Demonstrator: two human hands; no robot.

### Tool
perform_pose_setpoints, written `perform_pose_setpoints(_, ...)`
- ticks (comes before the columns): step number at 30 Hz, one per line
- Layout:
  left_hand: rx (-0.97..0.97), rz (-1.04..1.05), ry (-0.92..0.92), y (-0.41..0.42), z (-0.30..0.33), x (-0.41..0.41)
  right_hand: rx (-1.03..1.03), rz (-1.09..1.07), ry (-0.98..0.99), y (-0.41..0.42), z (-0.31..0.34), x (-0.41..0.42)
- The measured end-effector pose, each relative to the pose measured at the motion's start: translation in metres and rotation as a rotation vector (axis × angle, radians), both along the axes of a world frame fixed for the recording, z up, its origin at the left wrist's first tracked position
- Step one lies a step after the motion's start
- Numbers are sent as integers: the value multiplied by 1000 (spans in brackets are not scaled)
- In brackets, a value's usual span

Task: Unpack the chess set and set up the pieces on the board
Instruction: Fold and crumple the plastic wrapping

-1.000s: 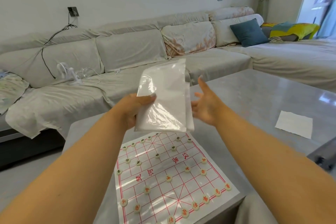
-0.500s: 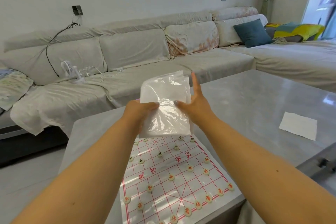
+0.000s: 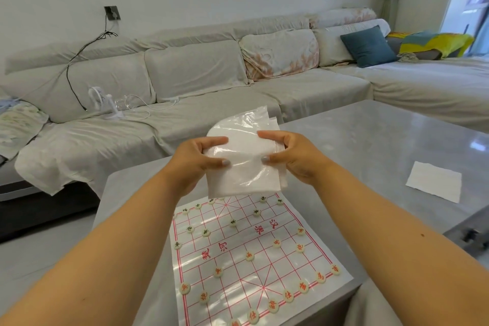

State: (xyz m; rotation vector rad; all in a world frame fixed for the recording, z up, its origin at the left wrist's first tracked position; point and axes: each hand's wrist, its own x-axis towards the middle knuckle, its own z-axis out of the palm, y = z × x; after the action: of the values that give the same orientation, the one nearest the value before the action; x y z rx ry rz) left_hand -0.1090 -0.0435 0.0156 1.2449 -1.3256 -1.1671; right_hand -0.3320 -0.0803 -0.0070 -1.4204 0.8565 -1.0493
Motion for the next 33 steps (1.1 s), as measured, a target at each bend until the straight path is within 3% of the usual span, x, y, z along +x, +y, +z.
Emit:
perform_pose_setpoints(6,-170,158,-377,-2,3,-5,-266,-202,412,-2,8,0)
perform_pose_setpoints(10,-223,237,-528,-3,1,-6,-409,-291,611,-4,11,3)
perform_pose_setpoints(15,-216,231,-690,-3,5,-5,-500,-325,683,-8,17,1)
perform_pose_setpoints(19,-127,10,-980,-7,13,-5,-367,-96,575,-3,30,-1)
perform_pose_setpoints(23,25,-243,-818,2,14,-23,-474,35,684,1,45,8)
perform_pose_setpoints(25,59,-193,-606,4,8,-26,-457,-51,542,-4,45,10)
perform_pose_setpoints(27,96,-130,-329,6,3,-23,-210,-219,210,-9,42,7)
perform_pose_setpoints(29,165,-78,-59,9,1,-22,194,-227,-77,-12,31,5)
perform_pose_setpoints(31,216,-26,96,11,0,-23,482,-5,-200,-6,15,10)
perform_pose_setpoints(33,247,52,145,9,-2,-25,538,218,-316,1,3,21)
